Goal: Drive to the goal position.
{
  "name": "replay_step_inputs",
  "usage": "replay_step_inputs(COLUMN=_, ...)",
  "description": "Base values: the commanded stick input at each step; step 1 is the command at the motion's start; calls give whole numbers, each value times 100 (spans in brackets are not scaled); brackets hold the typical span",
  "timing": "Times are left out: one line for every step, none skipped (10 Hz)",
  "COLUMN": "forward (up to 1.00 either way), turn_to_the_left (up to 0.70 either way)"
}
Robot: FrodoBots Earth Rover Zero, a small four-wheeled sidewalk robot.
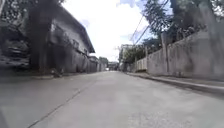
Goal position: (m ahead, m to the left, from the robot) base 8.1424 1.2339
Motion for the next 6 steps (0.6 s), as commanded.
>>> replay_step_inputs(forward=70, turn_to_the_left=0)
replay_step_inputs(forward=70, turn_to_the_left=0)
replay_step_inputs(forward=70, turn_to_the_left=0)
replay_step_inputs(forward=70, turn_to_the_left=0)
replay_step_inputs(forward=70, turn_to_the_left=0)
replay_step_inputs(forward=70, turn_to_the_left=0)
